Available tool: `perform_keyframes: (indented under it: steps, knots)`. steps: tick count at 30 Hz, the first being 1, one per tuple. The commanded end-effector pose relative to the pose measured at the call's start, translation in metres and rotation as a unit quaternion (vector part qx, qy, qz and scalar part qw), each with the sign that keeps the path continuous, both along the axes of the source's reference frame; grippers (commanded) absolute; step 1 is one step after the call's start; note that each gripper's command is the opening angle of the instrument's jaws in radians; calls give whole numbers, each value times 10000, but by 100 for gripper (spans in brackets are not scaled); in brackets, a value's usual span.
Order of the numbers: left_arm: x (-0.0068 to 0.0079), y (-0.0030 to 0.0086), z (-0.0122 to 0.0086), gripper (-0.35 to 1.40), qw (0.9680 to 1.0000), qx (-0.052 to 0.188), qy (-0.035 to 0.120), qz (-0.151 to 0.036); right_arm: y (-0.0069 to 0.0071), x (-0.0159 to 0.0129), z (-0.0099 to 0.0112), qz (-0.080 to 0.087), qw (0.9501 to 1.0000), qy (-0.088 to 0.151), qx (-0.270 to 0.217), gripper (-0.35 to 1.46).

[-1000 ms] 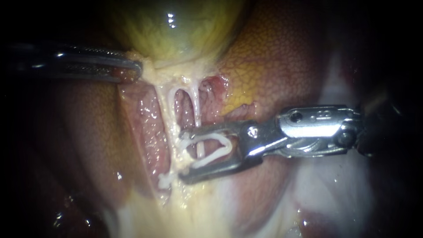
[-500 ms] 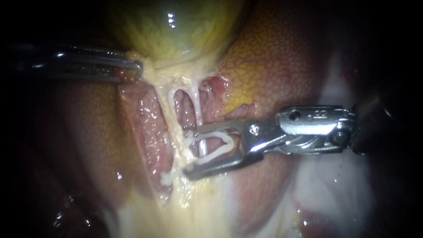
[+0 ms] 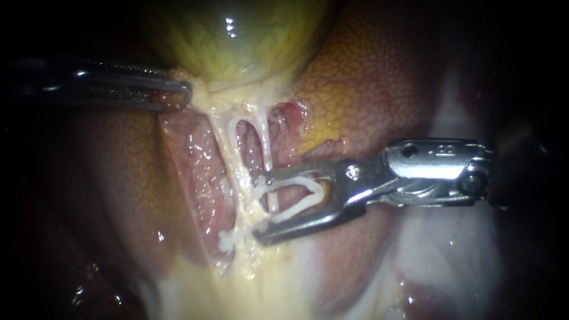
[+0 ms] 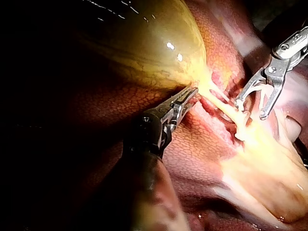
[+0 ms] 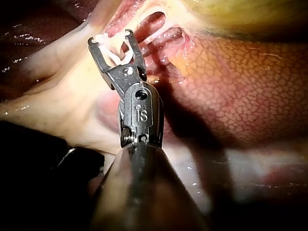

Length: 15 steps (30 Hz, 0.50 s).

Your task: Clipping second clip left tube

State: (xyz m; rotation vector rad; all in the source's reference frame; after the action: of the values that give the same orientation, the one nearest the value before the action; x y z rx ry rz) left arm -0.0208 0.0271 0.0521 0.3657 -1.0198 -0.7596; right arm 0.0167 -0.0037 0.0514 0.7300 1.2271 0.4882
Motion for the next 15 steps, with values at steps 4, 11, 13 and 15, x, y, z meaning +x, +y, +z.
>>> perform_keyframes:
  steps: [4,11,13,15]
  knots:
    - [0,0,0,-35,10000,1,1,0,1,-2,2,-8,10000,-1,-3,44]
    - [0,0,0,-35,10000,1,0,1,2,-8,4,-21,10000,7,-2,44]
    - [0,0,0,-35,10000,1,0,1,3,-9,4,-22,10000,7,-2,44]
    - [0,0,0,-35,10000,1,0,1,3,-9,6,-23,10000,7,-6,44]
